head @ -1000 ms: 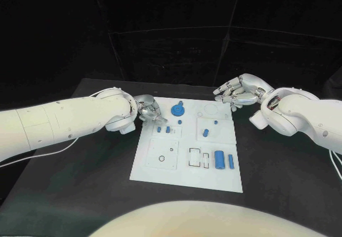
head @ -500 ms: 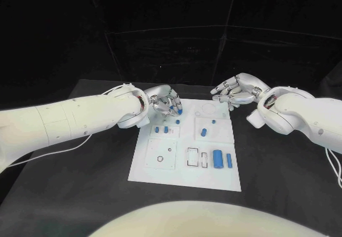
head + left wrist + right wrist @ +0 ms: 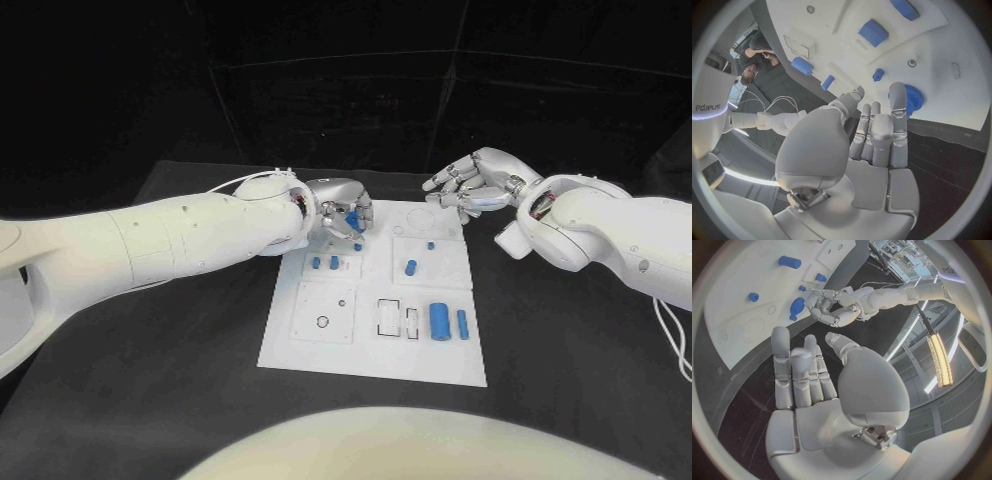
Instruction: Assemble the parts on the task board
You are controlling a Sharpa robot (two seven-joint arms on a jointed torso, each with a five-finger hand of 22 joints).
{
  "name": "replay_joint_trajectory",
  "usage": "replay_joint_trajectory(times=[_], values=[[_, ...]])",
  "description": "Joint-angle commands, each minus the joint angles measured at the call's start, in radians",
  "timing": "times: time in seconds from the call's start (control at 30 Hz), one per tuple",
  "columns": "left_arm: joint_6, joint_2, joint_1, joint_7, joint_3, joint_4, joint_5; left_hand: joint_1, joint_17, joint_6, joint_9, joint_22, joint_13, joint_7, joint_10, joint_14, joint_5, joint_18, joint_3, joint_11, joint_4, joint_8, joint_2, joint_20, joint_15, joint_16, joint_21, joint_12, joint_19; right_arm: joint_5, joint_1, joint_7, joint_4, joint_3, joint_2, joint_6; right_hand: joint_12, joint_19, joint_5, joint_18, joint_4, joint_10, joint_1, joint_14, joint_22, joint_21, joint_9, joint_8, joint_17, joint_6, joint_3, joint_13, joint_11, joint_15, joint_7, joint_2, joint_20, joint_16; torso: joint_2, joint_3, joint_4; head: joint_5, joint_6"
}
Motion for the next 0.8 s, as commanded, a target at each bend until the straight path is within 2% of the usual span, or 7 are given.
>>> replay_joint_trajectory(times=[0.03, 0.23, 0.43, 0.8], values=[[0.061, 0.011, -0.001, -0.012, -0.001, -0.015, -0.115, -0.003, 0.064, 0.019, -0.010, 0.032, -0.012, -0.001, 0.021, 0.027, 0.001, 0.008, -0.001, -0.002, -0.004, -0.015, -0.002, -0.002, -0.004, 0.048, 0.033, -0.012, 0.028, -0.001, 0.002, 0.010, 0.001, 0.001, 0.001, 0.006, 0.006, 0.005, 0.006, 0.014, 0.004, -0.004, -0.006, 0.001, -0.001, -0.003, 0.000, 0.007, 0.000, -0.007, 0.000, -0.001, 0.004, 0.003, 0.000, 0.007, 0.004, -0.005, -0.001, -0.0007, 0.0008, -0.003, 0.000], [0.079, 0.028, -0.004, -0.017, -0.002, -0.035, -0.135, -0.007, 0.096, 0.039, -0.021, 0.092, -0.027, -0.004, 0.041, 0.042, 0.001, -0.001, 0.001, -0.006, -0.005, -0.027, -0.002, -0.006, -0.006, 0.074, 0.087, -0.023, 0.061, -0.001, 0.002, 0.010, 0.002, 0.001, 0.001, 0.005, 0.007, 0.006, 0.007, 0.014, 0.005, -0.005, -0.005, 0.002, -0.001, -0.004, 0.000, 0.008, 0.002, -0.008, 0.001, -0.003, 0.004, 0.003, 0.000, 0.008, 0.004, -0.004, -0.001, 0.0001, 0.0008, -0.004, 0.000], [0.091, 0.036, -0.008, -0.019, -0.002, -0.045, -0.145, -0.009, 0.100, 0.059, -0.025, 0.119, -0.035, -0.007, 0.058, 0.045, 0.001, -0.005, 0.003, -0.008, -0.006, -0.029, 0.001, -0.008, -0.008, 0.080, 0.110, -0.028, 0.074, -0.001, 0.002, 0.011, 0.003, 0.001, 0.001, 0.004, 0.007, 0.006, 0.007, 0.014, 0.005, -0.005, -0.005, 0.002, -0.001, -0.004, 0.000, 0.008, 0.002, -0.008, 0.001, -0.003, 0.004, 0.003, 0.000, 0.008, 0.004, -0.004, -0.001, -0.0006, 0.0021, -0.009, 0.000], [0.101, 0.050, -0.016, -0.011, -0.001, -0.064, -0.150, -0.006, 0.106, 0.081, -0.033, 0.154, -0.047, -0.011, 0.090, 0.048, 0.001, -0.010, 0.012, -0.014, -0.010, -0.037, 0.009, -0.012, -0.012, 0.088, 0.138, -0.036, 0.086, -0.001, 0.002, 0.011, 0.002, 0.001, 0.003, 0.004, 0.007, 0.006, 0.007, 0.014, 0.005, -0.005, -0.004, 0.002, -0.001, -0.004, 0.000, 0.008, 0.002, -0.008, 0.001, -0.003, 0.004, 0.003, 0.000, 0.008, 0.004, -0.004, -0.001, -0.0008, 0.0015, -0.009, 0.000]])
